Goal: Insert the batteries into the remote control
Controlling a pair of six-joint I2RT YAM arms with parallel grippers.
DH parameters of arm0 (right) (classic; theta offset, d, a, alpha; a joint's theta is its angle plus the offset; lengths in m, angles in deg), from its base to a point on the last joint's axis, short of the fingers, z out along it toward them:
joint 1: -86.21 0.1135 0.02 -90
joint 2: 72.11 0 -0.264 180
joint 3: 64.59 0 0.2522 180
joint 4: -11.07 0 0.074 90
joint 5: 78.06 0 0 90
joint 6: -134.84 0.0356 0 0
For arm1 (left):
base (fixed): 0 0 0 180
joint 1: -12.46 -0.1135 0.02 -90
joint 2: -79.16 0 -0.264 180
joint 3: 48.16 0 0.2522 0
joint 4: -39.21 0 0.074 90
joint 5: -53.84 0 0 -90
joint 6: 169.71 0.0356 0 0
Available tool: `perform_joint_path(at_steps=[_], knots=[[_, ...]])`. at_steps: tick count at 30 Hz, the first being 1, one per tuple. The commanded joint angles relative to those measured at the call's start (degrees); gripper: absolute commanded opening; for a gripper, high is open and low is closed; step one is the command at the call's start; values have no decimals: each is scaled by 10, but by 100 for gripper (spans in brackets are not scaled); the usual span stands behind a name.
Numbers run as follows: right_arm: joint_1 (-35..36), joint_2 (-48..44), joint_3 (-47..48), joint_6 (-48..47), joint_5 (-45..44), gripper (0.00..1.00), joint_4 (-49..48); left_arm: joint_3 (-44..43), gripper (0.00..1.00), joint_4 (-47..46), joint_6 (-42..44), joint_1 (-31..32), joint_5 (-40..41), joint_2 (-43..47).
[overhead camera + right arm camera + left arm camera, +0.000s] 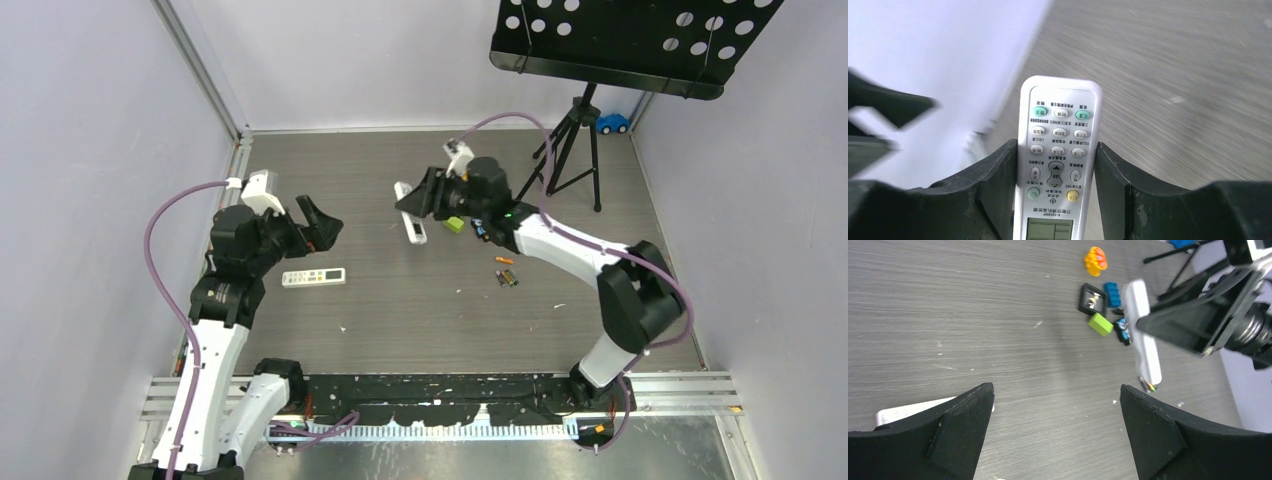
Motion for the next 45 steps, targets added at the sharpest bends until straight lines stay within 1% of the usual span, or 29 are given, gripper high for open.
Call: perform_joint_path(at_steps=[1, 5, 8, 9, 11, 14, 17, 19, 23, 29, 33, 39, 43, 45], knots=[[-34, -63, -67, 217, 131, 39, -292, 1, 100, -56, -21, 0, -131, -3], [-53, -91, -107, 340, 146, 39, -446, 13, 100, -147, -98, 0, -278, -12], [-65, -103, -117, 407, 155, 39, -520, 10, 100, -221, -175, 1, -338, -17], [-68, -107, -118, 423, 158, 39, -538, 12, 100, -248, -216, 1, -350, -21], [-69, -110, -118, 448, 161, 39, -573, 19, 100, -325, -283, 9, -374, -31], [-69, -105, -116, 485, 157, 39, -627, 37, 100, -435, -358, 43, -387, -54], [-69, -93, -117, 528, 149, 39, -689, 36, 100, -452, -357, 84, -353, -76], [-69, -86, -120, 547, 139, 39, -709, 32, 100, -461, -357, 116, -326, -95], [-63, -84, -129, 541, 123, 40, -716, 15, 100, -497, -362, 175, -288, -134], [-56, -93, -143, 517, 97, 39, -706, 12, 100, -553, -382, 225, -247, -171], [-51, -91, -144, 509, 88, 39, -697, 11, 100, -577, -390, 242, -243, -196], [-43, -94, -147, 493, 80, 39, -675, 3, 99, -586, -389, 245, -227, -225], [-38, -107, -155, 468, 72, 40, -645, -7, 82, -593, -387, 245, -224, -239], [-38, -116, -156, 455, 72, 40, -625, -9, 70, -593, -383, 245, -225, -242]])
